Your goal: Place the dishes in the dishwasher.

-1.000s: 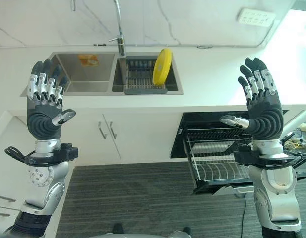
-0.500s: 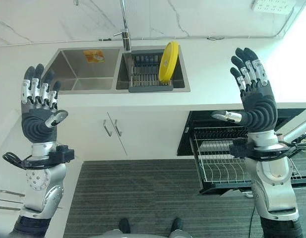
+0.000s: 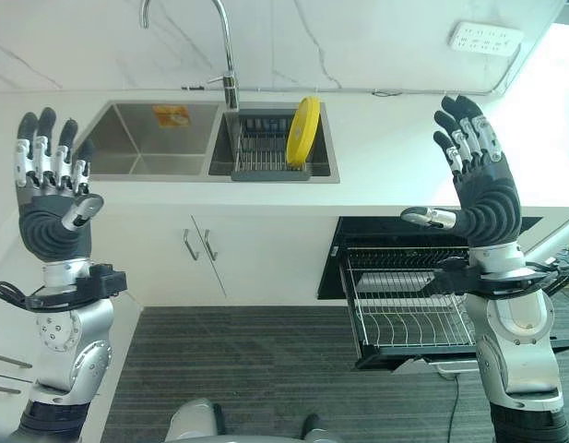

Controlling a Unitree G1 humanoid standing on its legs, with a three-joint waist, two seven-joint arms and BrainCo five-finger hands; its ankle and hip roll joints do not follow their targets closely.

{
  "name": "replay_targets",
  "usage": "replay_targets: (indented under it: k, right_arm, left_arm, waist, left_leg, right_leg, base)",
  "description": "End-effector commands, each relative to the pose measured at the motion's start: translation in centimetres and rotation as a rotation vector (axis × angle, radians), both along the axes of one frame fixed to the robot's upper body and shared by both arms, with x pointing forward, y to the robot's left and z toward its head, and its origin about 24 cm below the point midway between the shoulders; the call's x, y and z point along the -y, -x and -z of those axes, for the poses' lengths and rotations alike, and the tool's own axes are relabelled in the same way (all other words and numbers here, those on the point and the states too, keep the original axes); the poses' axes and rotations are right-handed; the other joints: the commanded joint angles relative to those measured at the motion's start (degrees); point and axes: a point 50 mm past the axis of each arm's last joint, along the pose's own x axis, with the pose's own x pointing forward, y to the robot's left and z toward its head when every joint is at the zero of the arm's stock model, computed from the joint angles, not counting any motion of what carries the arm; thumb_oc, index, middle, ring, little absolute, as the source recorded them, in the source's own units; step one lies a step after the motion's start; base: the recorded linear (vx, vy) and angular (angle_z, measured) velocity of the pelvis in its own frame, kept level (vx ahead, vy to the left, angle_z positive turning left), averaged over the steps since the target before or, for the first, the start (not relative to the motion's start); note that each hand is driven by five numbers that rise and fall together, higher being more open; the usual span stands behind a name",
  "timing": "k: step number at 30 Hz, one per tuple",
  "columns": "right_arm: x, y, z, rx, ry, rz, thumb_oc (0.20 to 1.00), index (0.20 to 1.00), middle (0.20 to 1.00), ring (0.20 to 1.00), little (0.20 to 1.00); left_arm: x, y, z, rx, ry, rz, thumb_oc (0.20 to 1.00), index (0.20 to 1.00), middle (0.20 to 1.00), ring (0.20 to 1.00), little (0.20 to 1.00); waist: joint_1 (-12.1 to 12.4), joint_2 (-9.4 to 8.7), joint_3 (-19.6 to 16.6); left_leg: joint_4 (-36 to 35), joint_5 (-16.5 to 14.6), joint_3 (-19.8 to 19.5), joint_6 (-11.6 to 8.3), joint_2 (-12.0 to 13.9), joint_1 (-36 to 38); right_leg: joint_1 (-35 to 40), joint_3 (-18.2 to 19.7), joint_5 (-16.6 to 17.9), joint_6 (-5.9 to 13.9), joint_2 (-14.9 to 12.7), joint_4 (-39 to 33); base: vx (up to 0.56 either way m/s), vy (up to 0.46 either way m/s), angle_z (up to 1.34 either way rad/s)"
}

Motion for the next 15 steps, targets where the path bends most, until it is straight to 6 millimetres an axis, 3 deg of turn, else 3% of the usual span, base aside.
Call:
replay_targets:
  k: [1,2,4,6,7,9,12,13,15]
  right_arm:
    - [-1.1,1.2,-1.6,0.099,0.054,-0.081,1.0,1.0,1.0,1.0,1.0]
    - [-1.1,1.2,-1.5,0.1,0.058,-0.087,1.0,1.0,1.0,1.0,1.0]
    - [-0.8,1.1,-1.5,0.104,0.056,-0.071,1.0,1.0,1.0,1.0,1.0]
    - [-0.1,1.3,-1.8,0.12,0.032,-0.047,1.0,1.0,1.0,1.0,1.0]
    - [0.1,1.5,-2.0,0.126,0.016,-0.041,1.0,1.0,1.0,1.0,1.0]
    - [0.5,2.0,-1.9,0.134,-0.008,-0.022,1.0,1.0,1.0,1.0,1.0]
    - [0.6,2.4,-1.5,0.123,-0.004,-0.004,1.0,1.0,1.0,1.0,1.0]
    - [0.5,2.2,-1.2,0.124,0.019,0.023,1.0,1.0,1.0,1.0,1.0]
    - [0.4,2.1,-1.3,0.122,0.031,0.02,1.0,1.0,1.0,1.0,1.0]
  left_arm:
    - [-0.1,1.2,-1.1,0.082,-0.047,-0.027,1.0,1.0,1.0,1.0,1.0]
    - [-0.1,1.1,-1.1,0.085,-0.059,-0.035,1.0,1.0,1.0,1.0,1.0]
    - [0.4,0.9,-1.4,0.092,-0.08,-0.035,1.0,1.0,1.0,1.0,1.0]
    - [0.7,0.6,-1.6,0.095,-0.091,-0.011,1.0,1.0,1.0,1.0,1.0]
    - [0.7,0.5,-1.6,0.091,-0.098,-0.003,1.0,1.0,1.0,1.0,1.0]
    - [0.4,0.5,-1.5,0.075,-0.118,-0.001,1.0,1.0,1.0,1.0,1.0]
    - [-0.2,0.5,-1.3,0.05,-0.132,-0.002,1.0,1.0,1.0,1.0,1.0]
    - [-0.6,0.5,-1.3,0.031,-0.151,-0.015,1.0,1.0,1.0,1.0,1.0]
    - [-0.7,0.4,-1.3,0.027,-0.152,-0.022,1.0,1.0,1.0,1.0,1.0]
  waist:
    - [-0.7,0.36,-1.6]
    - [-1.0,0.5,-2.0]
    - [-0.9,0.71,-2.3]
    - [-1.1,0.63,-2.5]
    - [-1.2,0.63,-2.5]
    - [-1.8,0.9,-2.3]
    - [-1.7,1.35,-2.2]
    - [-1.5,1.17,-2.2]
    - [-1.6,0.94,-2.3]
  left_leg:
    - [-17.0,10.8,-0.3,-0.54,1.4,8.7]
    - [-16.2,9.0,1.3,-0.22,0.9,9.5]
    - [-16.2,9.5,1.7,0.08,0.1,9.0]
    - [-16.5,7.0,1.7,1.68,-2.2,9.6]
    - [-17.5,6.2,1.8,2.66,-3.3,10.9]
    - [-20.1,4.9,0.9,4.81,-5.7,14.8]
    - [-20.3,3.4,0.3,5.99,-6.9,16.6]
    - [-20.3,1.4,0.0,6.59,-8.2,18.0]
    - [-20.3,1.6,0.8,6.04,-7.7,18.1]
  right_leg:
    - [5.9,1.0,-3.4,2.74,-0.7,0.2]
    - [5.4,0.4,-4.1,3.16,-1.9,2.4]
    - [5.8,0.5,-5.5,3.36,-2.3,4.6]
    - [5.3,0.8,-7.3,4.29,-3.1,8.8]
    - [4.1,0.6,-7.0,5.07,-3.7,11.4]
    - [-1.5,0.9,-3.2,7.9,-5.3,21.0]
    - [-6.6,1.0,-1.0,9.42,-7.1,31.1]
    - [-10.6,-0.3,1.2,9.52,-9.8,32.0]
    - [-9.1,-1.8,0.2,8.87,-9.2,25.9]
  base:
    - [0.57,0.729,-0.43]
    - [0.38,0.567,-0.38]
    - [0.22,0.369,-0.52]
    - [0.22,0.351,-0.21]
    - [0.22,0.351,-0.02]
    - [0.21,0.357,0.09]
    - [0.19,0.242,0.23]
    - [0.24,0.184,0.26]
    - [0.18,0.017,-0.01]
